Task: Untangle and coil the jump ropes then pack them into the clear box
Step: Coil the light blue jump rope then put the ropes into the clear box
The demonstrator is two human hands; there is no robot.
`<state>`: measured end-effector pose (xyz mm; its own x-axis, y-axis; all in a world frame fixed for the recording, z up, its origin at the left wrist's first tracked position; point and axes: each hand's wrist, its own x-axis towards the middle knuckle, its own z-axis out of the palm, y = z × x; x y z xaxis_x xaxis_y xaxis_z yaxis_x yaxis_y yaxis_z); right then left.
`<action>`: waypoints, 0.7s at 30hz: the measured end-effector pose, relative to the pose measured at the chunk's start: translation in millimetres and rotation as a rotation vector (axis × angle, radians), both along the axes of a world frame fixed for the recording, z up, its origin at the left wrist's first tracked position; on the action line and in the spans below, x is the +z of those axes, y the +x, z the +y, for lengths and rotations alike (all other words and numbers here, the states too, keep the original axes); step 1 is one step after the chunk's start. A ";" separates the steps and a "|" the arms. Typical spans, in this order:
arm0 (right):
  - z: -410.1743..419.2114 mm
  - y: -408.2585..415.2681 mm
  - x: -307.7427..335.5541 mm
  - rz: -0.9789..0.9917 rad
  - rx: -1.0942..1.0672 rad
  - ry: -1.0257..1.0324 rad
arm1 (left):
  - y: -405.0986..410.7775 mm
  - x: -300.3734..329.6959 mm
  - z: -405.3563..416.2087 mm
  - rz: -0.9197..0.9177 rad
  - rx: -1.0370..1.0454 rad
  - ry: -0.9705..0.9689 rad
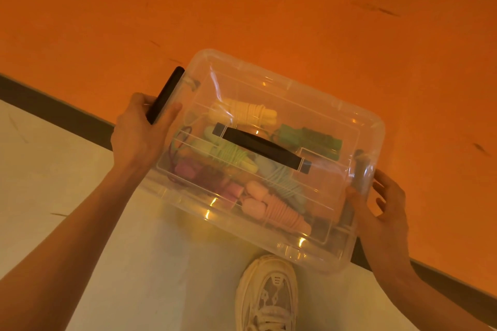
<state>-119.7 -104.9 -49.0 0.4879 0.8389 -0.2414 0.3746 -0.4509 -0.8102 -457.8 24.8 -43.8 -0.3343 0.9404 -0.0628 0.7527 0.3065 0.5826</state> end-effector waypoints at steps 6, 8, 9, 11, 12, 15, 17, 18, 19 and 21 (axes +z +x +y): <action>12.9 1.9 -6.1 0.138 -0.127 -0.094 | -0.1 4.4 -2.2 -0.009 -0.059 0.030; 16.5 1.0 -8.7 0.240 -0.173 -0.149 | 2.0 5.1 -1.7 0.005 -0.047 0.030; 16.9 1.1 -10.0 0.267 -0.174 -0.170 | 3.2 5.3 -1.3 0.018 -0.039 0.028; 15.9 1.7 -11.8 0.286 -0.152 -0.199 | 5.5 6.0 -1.4 0.044 -0.020 0.029; 15.3 2.4 -12.9 0.286 -0.144 -0.204 | 5.9 5.8 -1.5 0.053 -0.014 0.033; 15.0 3.7 -14.9 0.280 -0.153 -0.200 | 5.1 4.4 -1.6 0.070 -0.008 0.039; 15.9 3.2 -14.1 0.273 -0.160 -0.192 | 5.3 3.8 -1.4 0.102 -0.012 0.052; 16.0 3.0 -13.9 0.268 -0.169 -0.187 | 5.8 3.5 -1.4 0.124 -0.017 0.060; 16.5 2.7 -12.9 0.260 -0.178 -0.184 | 6.1 2.9 -1.1 0.137 -0.020 0.067; 17.1 2.9 -11.6 0.242 -0.191 -0.179 | 5.9 2.2 -1.0 0.128 -0.017 0.068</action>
<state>-116.8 -87.8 -60.6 0.5422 0.6722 -0.5041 0.0768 -0.6371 -0.7669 -451.9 23.7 -41.6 -0.3193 0.9467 0.0434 0.8269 0.2560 0.5007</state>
